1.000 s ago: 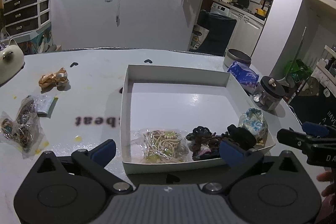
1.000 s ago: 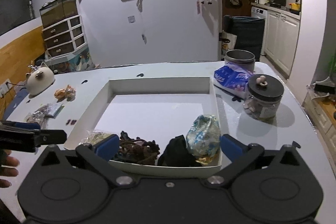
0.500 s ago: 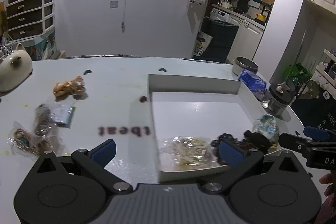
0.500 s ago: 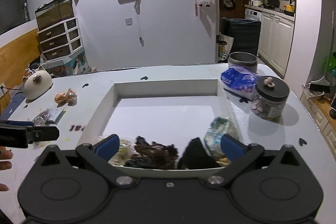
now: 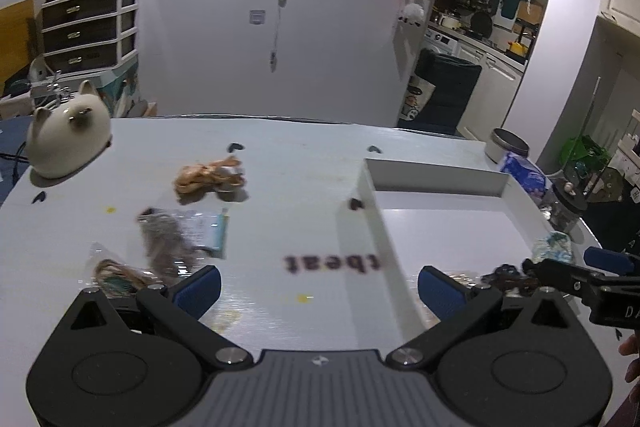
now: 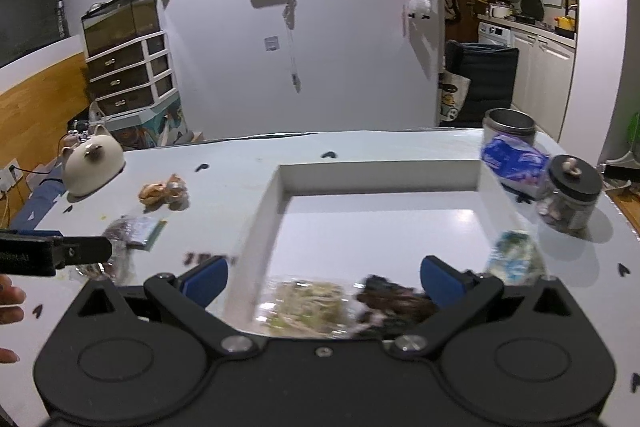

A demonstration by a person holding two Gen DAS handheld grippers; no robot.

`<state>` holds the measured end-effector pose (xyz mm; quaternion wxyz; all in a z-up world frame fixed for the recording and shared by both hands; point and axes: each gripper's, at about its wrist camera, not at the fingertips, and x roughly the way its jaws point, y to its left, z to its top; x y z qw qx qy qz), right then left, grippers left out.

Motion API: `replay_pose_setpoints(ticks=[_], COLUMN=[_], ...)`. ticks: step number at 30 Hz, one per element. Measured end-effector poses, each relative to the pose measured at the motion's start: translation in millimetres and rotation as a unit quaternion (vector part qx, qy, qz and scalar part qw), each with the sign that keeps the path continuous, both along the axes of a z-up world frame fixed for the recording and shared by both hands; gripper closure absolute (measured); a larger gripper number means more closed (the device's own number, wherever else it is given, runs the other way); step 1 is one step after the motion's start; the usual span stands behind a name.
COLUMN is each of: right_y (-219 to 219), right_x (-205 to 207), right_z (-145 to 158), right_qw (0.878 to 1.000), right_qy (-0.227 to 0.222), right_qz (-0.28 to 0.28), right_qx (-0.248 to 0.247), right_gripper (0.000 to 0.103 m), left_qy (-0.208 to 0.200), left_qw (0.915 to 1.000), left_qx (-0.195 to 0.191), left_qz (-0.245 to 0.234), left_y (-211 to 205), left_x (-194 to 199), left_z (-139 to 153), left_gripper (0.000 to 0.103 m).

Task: Organize soft objects
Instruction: 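Move both open tools over the clear bags of cord on the table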

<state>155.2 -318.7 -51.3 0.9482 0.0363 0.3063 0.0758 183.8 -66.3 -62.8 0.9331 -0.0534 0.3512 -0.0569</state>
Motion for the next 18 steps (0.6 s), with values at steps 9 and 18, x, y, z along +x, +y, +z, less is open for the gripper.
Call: replay_pose_setpoints(ticks=[9,18], right_y=[71.2,132.4], right_x=[13.9,44.8], right_z=[-2.7,-4.7], right_qw=[0.999,0.996], right_qy=[-0.007,0.02], right_qz=[0.029,0.079], right_qx=[0.014,0.041], right_gripper=[0.0,0.0], left_qy=[0.005,0.02], left_qw=[0.9999,0.9991], left_qx=[0.005,-0.003], left_qz=[0.01,0.037], left_y=[63.2,115.3], left_x=[-3.4,-3.2], left_z=[-6.4,-18.4], left_gripper=[0.0,0.0])
